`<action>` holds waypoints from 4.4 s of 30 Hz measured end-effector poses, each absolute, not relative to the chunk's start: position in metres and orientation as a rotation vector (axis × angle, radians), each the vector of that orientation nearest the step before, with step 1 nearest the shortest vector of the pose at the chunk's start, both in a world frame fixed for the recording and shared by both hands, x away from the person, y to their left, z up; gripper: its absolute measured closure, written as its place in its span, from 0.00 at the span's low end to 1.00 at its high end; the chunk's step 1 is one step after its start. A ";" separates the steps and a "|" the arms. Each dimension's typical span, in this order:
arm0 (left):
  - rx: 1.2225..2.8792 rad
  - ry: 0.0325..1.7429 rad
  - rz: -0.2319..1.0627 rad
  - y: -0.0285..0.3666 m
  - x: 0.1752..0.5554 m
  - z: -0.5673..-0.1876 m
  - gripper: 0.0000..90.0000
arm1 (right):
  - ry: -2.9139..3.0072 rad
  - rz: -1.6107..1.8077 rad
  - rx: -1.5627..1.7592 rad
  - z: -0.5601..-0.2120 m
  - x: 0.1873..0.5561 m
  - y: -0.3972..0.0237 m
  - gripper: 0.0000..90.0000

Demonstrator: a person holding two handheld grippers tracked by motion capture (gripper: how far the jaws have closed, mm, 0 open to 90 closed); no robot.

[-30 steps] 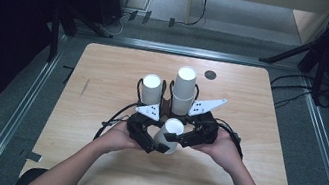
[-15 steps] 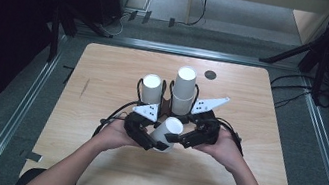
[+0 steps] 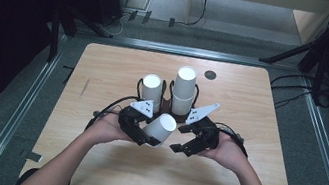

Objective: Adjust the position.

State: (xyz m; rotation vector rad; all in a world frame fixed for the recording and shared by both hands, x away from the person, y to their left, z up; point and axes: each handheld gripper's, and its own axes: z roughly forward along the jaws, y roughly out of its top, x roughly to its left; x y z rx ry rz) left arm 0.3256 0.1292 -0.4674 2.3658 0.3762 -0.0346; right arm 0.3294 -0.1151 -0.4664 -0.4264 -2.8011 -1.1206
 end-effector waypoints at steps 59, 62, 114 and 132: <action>2.410 0.364 0.000 0.108 0.324 -0.477 0.03 | -2.843 -1.113 -0.293 -0.464 0.329 -0.116 0.38; 2.374 0.374 0.000 0.109 0.323 -0.480 0.03 | -2.835 -1.129 -0.296 -0.463 0.330 -0.118 0.38; 2.524 0.384 -0.008 0.113 0.333 -0.453 0.27 | -2.911 -1.084 -0.339 -0.476 0.331 -0.121 0.30; 2.661 0.326 -0.071 0.093 0.336 -0.472 0.27 | -2.933 -1.113 -0.281 -0.475 0.328 -0.112 0.30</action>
